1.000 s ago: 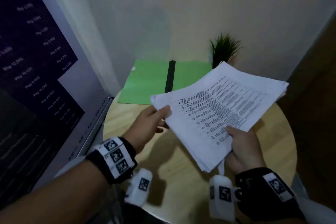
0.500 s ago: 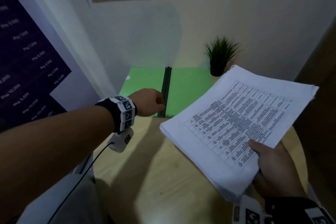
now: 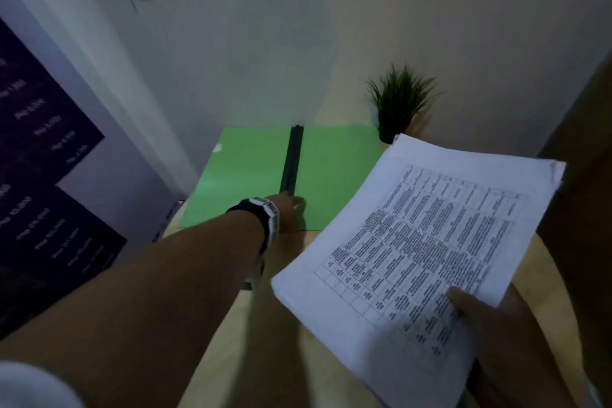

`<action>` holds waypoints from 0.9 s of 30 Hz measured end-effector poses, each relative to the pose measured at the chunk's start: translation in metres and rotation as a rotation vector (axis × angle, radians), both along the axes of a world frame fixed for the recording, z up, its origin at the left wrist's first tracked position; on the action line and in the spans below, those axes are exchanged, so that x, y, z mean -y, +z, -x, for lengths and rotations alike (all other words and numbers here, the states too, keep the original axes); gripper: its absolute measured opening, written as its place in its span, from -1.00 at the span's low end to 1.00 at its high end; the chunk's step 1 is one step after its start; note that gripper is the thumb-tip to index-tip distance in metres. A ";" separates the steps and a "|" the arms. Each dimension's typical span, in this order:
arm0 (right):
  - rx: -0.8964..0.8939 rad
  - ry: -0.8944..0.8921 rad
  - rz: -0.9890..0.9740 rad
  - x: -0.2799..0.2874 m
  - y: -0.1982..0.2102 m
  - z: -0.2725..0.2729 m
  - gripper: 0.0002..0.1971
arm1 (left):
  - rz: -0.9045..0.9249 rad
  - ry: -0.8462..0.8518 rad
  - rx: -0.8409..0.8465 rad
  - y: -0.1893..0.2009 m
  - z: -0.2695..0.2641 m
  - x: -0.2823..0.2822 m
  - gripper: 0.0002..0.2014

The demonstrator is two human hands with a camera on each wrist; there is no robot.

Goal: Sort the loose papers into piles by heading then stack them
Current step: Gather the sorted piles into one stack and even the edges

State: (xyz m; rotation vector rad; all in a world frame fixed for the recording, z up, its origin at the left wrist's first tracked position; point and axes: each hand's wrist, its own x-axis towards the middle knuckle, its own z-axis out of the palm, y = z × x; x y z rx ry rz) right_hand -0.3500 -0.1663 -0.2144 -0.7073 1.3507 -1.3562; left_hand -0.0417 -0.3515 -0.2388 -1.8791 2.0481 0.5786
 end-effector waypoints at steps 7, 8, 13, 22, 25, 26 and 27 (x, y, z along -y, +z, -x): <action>0.041 0.069 -0.016 -0.011 0.009 -0.004 -0.50 | -0.022 -0.086 0.054 0.000 -0.012 -0.076 -0.49; 0.050 0.085 -0.021 -0.011 0.009 -0.006 -0.51 | -0.040 -0.108 0.056 0.005 -0.014 -0.092 -0.51; 0.045 0.160 -0.048 -0.018 0.011 -0.010 -0.55 | -0.110 -0.122 -0.052 0.023 -0.024 -0.160 -0.70; 0.132 0.350 -0.175 -0.047 0.006 -0.030 -0.53 | -0.096 0.114 -0.054 -0.014 -0.073 -0.224 -0.34; 0.163 0.406 -0.223 -0.061 0.005 -0.036 -0.54 | -0.083 0.118 -0.007 -0.018 -0.072 -0.232 -0.31; 0.159 0.405 -0.240 -0.066 0.001 -0.037 -0.54 | -0.075 0.131 -0.001 -0.018 -0.072 -0.231 -0.33; 0.158 0.407 -0.258 -0.071 -0.003 -0.038 -0.54 | -0.064 0.140 0.000 -0.018 -0.071 -0.228 -0.36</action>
